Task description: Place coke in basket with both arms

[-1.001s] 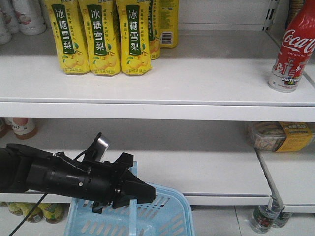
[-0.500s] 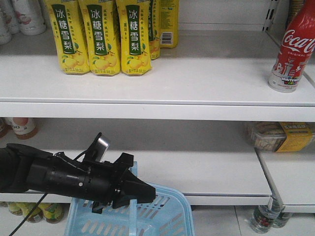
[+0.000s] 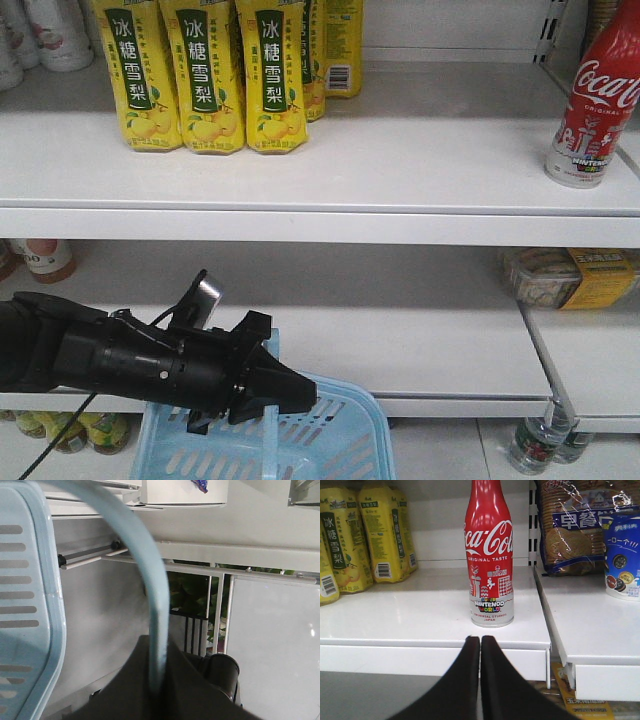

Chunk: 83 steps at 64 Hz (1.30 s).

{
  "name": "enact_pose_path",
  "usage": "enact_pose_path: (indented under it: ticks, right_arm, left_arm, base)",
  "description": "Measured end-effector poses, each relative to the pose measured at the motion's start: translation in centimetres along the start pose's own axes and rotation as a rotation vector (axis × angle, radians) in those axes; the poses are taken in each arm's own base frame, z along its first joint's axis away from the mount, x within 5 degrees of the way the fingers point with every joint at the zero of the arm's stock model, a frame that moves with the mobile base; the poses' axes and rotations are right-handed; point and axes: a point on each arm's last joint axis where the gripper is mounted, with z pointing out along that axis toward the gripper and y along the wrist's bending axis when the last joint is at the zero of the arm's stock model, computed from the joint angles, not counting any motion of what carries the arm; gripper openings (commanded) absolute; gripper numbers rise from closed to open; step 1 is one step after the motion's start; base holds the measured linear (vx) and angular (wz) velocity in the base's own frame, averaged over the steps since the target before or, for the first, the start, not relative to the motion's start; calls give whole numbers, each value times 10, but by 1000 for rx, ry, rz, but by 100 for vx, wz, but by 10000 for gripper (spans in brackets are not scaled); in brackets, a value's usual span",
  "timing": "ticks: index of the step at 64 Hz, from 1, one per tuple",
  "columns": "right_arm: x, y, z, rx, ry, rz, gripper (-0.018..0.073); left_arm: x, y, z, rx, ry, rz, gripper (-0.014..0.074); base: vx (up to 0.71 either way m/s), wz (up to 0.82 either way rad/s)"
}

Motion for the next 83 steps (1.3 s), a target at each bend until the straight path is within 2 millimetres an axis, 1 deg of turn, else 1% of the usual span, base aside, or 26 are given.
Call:
enact_pose_path:
  ticks: [8, 18, 24, 31, 42, 50, 55, 65, 72, 80, 83]
  right_arm:
    - [0, 0, 0, 0, 0, 1, 18]
    - [0, 0, 0, 1, 0, -13, 99]
    - [0, 0, 0, 2, 0, -20, 168]
    - [0, 0, 0, 2, 0, -22, 268]
    - [0, 0, 0, 2, 0, -22, 461]
    - [0, 0, 0, 2, 0, -22, 557]
    - [0, 0, 0, 2, 0, -19, 575]
    - [-3, 0, 0, 4, -38, 2, 573]
    - [-9, -1, 1, 8, -90, 17, 570]
    - [-25, 0, 11, 13, -111, -9, 570]
    - [-30, 0, 18, 14, -99, -17, 570]
  left_arm:
    - [0, 0, 0, 0, 0, 0, -6]
    - [0, 0, 0, 0, 0, 0, -6]
    - [0, 0, 0, 0, 0, 0, -6]
    - [0, 0, 0, 0, 0, 0, -6]
    - [0, 0, 0, 0, 0, 0, -6]
    - [0, 0, 0, 0, 0, 0, -6]
    - [0, 0, 0, 0, 0, 0, -6]
    - [0, 0, 0, 0, 0, 0, -6]
    - [0, 0, 0, 0, 0, 0, -6]
    - [0, 0, 0, 0, 0, 0, -6]
    - [0, 0, 0, 0, 0, 0, -6]
  base:
    - [0, 0]
    - [0, 0]
    - [0, 0]
    - [0, 0]
    - [0, 0]
    - [0, 0]
    - [0, 0]
    - [0, 0]
    - [0, 0]
    - [0, 0]
    - [0, 0]
